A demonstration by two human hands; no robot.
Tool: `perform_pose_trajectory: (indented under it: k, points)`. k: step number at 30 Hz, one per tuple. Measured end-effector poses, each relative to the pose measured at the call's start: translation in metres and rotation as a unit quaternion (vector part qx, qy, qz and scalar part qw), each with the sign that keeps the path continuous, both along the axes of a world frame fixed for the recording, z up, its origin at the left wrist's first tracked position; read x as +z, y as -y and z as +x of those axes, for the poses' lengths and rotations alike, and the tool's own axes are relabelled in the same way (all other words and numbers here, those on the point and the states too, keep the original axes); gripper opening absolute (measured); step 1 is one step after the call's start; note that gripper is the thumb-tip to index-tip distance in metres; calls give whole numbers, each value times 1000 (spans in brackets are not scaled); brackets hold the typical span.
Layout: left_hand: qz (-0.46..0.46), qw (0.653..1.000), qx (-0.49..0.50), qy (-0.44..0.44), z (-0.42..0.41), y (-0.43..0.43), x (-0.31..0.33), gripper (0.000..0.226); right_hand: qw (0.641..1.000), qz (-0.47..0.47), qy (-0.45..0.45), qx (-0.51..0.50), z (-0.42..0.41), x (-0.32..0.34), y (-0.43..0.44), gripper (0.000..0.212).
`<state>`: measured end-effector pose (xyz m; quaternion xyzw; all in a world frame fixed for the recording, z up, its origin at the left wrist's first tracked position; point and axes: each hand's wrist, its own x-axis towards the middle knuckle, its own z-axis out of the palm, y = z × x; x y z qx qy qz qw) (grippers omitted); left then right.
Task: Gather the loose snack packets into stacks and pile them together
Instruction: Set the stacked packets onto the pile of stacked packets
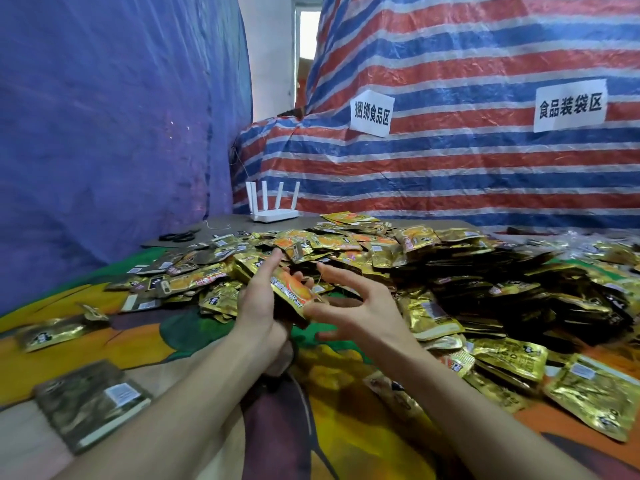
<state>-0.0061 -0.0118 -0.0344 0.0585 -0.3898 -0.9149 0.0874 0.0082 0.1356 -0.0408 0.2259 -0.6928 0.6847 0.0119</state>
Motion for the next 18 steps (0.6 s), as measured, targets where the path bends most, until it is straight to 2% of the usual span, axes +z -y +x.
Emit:
perform_pose_trajectory:
  k: [2,5,7,10,15,16,18]
  points:
    - [19,1000,17,4,1,1,2,62,999,22,-31,-12,4,-2,10,68]
    - [-3,997,12,82,5,2,1,78,986,93,-135,-40,9,-4,19,65]
    - [19,997,-51,61,7,-1,-2,72,980,98,-159,-66,8,-6,20,67]
    - [17,991,-130,36,10,-8,-4,59,980,91,-147,-100,4,-9,17,68]
    - [29,990,-139,17,4,-8,-7,52,976,94,-169,-97,5,-12,14,70]
    - [32,990,-139,16,4,-8,-7,52,975,95,-174,-97,3,-10,14,75]
    - [33,989,-143,15,5,-9,-6,53,978,102,-161,-86,-2,-7,13,97]
